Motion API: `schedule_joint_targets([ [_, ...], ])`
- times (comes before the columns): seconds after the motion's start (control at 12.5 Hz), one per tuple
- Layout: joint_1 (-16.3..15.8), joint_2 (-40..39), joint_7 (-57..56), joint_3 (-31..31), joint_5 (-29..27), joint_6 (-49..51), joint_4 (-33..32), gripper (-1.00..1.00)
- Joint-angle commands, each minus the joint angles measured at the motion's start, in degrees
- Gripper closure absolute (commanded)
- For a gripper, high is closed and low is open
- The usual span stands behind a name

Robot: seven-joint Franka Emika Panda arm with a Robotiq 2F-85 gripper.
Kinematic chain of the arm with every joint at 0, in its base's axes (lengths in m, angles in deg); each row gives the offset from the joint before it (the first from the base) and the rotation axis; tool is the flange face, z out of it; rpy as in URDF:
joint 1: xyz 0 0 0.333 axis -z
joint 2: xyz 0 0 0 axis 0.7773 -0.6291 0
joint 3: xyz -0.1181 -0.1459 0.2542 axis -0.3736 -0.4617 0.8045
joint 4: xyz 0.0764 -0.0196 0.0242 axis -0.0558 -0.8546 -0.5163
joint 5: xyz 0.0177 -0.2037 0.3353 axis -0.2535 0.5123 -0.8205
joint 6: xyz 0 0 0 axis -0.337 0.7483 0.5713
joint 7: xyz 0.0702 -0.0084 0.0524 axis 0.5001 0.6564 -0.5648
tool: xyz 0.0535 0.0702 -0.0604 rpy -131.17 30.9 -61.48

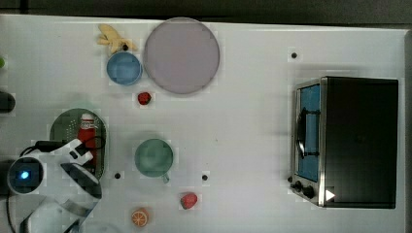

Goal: Pick ketchup from strainer and place it on the table

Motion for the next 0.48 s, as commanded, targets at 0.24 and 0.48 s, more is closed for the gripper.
schedule_joint_targets([
  [0.24,2.93,13.76,0.42,3.75,-13.34,12.73,3.77,-0.22],
  [0.48,5.09,18.85,-10.0,2.75,-19.25,22.19,7.52,-0.22],
])
